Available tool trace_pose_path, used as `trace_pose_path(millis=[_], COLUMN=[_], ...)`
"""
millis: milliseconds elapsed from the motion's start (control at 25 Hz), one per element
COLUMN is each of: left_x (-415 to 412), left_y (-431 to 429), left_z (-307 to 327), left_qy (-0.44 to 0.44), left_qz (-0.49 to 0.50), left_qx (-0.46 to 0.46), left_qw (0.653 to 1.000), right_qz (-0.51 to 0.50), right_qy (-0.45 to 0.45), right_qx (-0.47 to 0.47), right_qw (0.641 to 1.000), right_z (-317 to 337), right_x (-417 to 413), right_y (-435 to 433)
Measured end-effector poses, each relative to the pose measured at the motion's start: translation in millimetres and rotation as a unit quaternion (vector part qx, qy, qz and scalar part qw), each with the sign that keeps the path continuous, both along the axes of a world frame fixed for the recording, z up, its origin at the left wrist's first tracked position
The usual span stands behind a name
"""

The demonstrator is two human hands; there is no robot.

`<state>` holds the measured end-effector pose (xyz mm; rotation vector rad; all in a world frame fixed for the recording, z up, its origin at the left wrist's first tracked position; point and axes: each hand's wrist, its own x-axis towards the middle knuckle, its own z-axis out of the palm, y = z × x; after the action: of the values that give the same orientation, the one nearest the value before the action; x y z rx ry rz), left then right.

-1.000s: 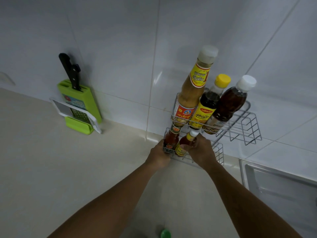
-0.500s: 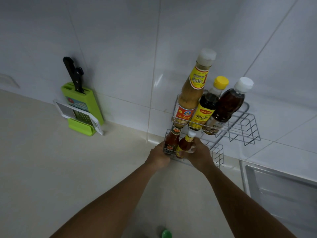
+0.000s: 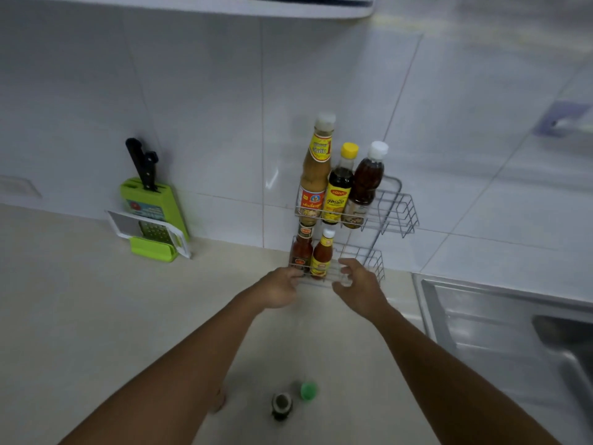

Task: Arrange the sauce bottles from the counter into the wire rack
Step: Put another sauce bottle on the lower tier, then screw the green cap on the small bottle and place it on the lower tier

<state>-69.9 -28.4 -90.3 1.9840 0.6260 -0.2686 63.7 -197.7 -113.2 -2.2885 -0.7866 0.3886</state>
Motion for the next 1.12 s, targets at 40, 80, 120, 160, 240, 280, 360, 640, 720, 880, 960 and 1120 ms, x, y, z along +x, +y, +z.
trace_pose_path(millis=[40, 80, 120, 160, 240, 280, 360, 640, 720, 880, 960, 1120], left_x=[-9.1, -19.3, -31.3, -42.2, -65.8, -77.1, -100.5, -158.9, -170.0, -176.6, -174.8, -171.0], left_y=[-4.0, -9.0, -15.3, -21.1, -34.9, -40.8, -52.0, -76.0, -89.6, -112.9, -115.4, -110.0], left_z=[1.8, 2.4, 2.0, 0.4, -4.3, -7.9, -19.4, -79.4, -97.0, -114.4, -107.9, -75.2], left_qy=[0.022, 0.044, 0.066, 0.081, 0.105, 0.116, 0.145, 0.086, 0.018, -0.051, -0.063, -0.156], left_qz=[-0.041, -0.083, -0.124, -0.156, -0.196, -0.208, -0.227, -0.129, -0.043, 0.041, 0.049, 0.037], left_qx=[0.018, 0.033, 0.048, 0.06, 0.053, 0.046, 0.048, 0.058, 0.008, -0.028, -0.015, -0.002], left_qw=[0.999, 0.995, 0.989, 0.983, 0.974, 0.97, 0.962, 0.986, 0.999, 0.997, 0.997, 0.987], right_qz=[0.006, 0.016, 0.028, 0.044, 0.087, 0.111, 0.162, 0.134, 0.09, 0.051, 0.051, -0.027], right_qy=[-0.007, -0.01, -0.005, 0.006, 0.045, 0.063, 0.092, 0.035, -0.018, -0.055, -0.029, 0.068], right_qx=[0.003, 0.001, -0.007, -0.023, -0.062, -0.087, -0.16, -0.219, -0.219, -0.175, -0.11, 0.093], right_qw=[1.0, 1.0, 1.0, 0.999, 0.993, 0.988, 0.969, 0.966, 0.971, 0.982, 0.992, 0.993], right_z=[-0.4, -4.2, -10.1, -16.8, -29.5, -34.7, -45.7, -101.5, -107.7, -119.5, -115.7, -61.4], right_x=[-10.7, -21.9, -33.9, -44.2, -66.4, -77.4, -105.2, -178.5, -193.3, -203.1, -201.7, -198.8], right_y=[-7.9, -16.8, -26.7, -35.6, -52.9, -59.7, -72.5, -94.8, -97.3, -103.4, -110.0, -118.9])
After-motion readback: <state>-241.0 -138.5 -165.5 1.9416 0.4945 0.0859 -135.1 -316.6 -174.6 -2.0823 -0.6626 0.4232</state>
